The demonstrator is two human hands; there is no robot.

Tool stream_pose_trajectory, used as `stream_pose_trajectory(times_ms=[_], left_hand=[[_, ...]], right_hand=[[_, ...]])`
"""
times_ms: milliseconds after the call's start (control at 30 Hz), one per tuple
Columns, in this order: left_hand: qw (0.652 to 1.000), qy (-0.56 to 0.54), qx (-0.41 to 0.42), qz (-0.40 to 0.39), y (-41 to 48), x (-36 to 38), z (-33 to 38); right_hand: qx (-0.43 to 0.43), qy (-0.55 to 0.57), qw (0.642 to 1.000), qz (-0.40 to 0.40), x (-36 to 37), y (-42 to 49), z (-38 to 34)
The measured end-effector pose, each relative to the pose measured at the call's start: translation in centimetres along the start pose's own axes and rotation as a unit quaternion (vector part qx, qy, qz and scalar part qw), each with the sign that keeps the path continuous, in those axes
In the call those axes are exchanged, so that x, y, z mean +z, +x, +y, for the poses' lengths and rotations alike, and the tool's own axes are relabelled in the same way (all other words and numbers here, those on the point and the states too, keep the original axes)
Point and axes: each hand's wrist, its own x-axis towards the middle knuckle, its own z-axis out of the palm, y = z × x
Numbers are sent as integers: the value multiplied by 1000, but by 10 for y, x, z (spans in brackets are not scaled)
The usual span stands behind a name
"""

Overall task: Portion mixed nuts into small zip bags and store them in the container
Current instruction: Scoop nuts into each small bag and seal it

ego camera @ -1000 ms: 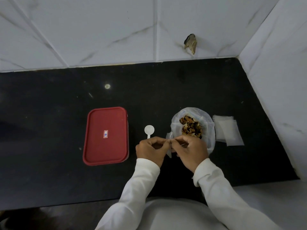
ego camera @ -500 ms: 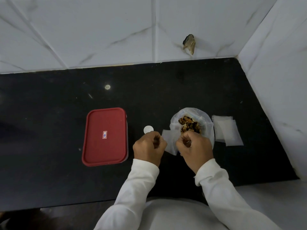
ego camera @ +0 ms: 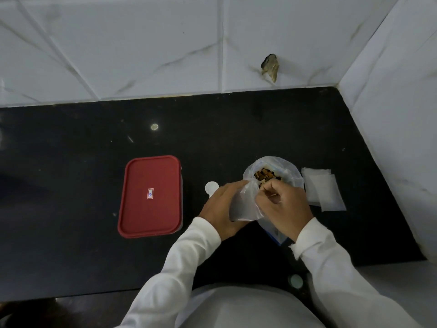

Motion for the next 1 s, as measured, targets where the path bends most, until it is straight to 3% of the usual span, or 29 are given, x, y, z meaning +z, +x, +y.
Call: stream_pose_trajectory(times_ms=[100,267,367,633,767,933,1000], left_hand=[[999,32,16,31,3,3,-2],[996,87,22,3,7,4,-3],[996,59,53,34,6,7,-6],[993,6,102,60,2,13,-10],[987,14,139,84,2,14,-14],[985,-12,123,118,1,19,-15],[984,-112,98,98,1,22,-15]], right_hand=[[1,6,1000,-1,-1,-2,2],[15,34,999,4,0,-3,0],[-34,-28,999,-7,-1,-1,1],[-43,-42,994,-86,1,-3,6],[51,1,983,-177,3,-3,6],[52,4,987,-150,3,-5,0],[27,-29,990,-136,2,-3,-4]])
